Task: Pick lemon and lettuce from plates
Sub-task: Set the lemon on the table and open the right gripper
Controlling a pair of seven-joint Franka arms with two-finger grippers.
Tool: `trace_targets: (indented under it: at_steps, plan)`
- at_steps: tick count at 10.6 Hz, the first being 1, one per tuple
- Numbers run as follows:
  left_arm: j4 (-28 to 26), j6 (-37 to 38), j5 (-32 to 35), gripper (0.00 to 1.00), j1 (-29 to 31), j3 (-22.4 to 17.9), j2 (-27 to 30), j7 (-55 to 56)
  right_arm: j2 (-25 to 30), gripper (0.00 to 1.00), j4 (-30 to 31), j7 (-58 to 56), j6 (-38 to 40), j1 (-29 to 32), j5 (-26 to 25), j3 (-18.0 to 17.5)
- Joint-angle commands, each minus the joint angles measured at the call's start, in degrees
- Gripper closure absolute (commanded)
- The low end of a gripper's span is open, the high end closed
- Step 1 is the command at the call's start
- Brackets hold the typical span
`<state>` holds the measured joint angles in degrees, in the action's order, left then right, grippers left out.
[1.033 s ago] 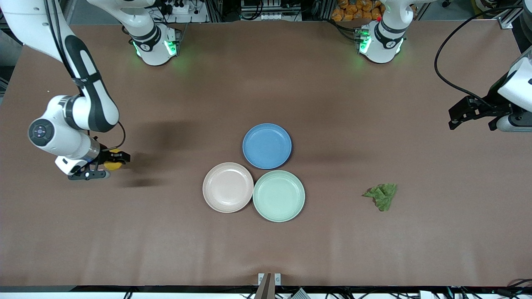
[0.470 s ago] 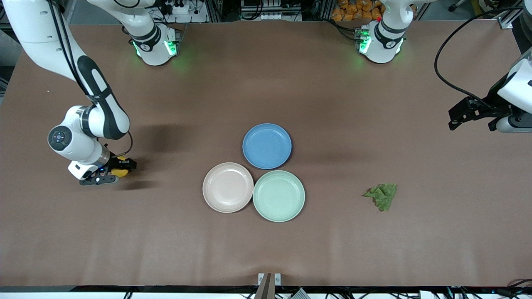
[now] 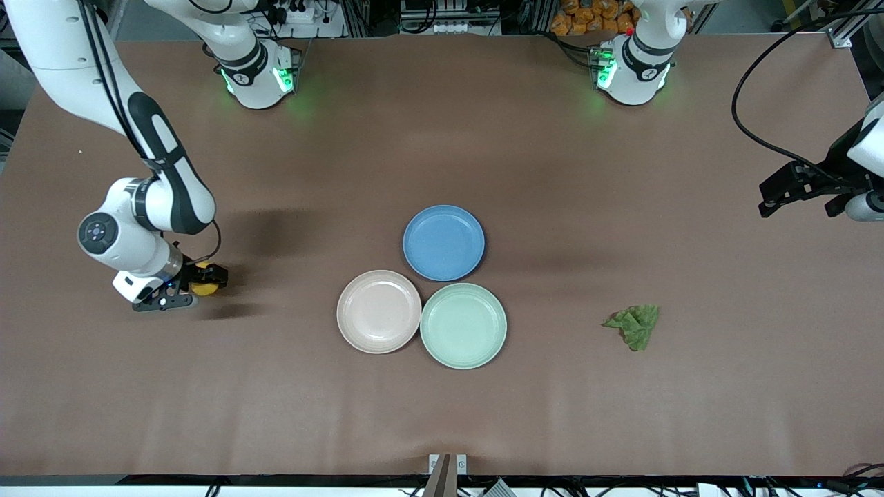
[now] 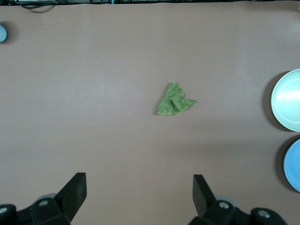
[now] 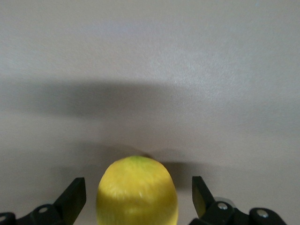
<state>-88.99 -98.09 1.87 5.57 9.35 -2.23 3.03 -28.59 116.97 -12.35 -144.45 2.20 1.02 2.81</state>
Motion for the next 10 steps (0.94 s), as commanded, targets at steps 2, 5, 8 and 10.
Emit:
trace_targets:
  at_steps: [2, 5, 8, 10]
  plan:
    - [-0.04, 0.88, -0.38, 0.00, -0.12, 0.94, 1.00, -0.66, 5.81, 0.00, -6.48, -0.05, 14.62, 0.79, -0.76, -0.44]
    - [-0.04, 1.50, -0.47, 0.00, -0.12, 2.25, 1.08, 0.13, 9.77, 0.00, -10.15, 0.04, 23.89, 1.05, -0.93, -0.44]
    - [-0.04, 3.17, -0.47, 0.00, 0.23, 2.26, 1.09, 0.40, 11.44, 0.00, -19.65, 2.40, 40.26, 0.36, -1.11, -0.26]
    - [0.13, 3.17, -0.47, 0.00, 0.41, 2.17, 1.61, 0.49, 14.33, 0.00, -23.00, 6.96, 46.33, -0.52, -0.94, -0.35]
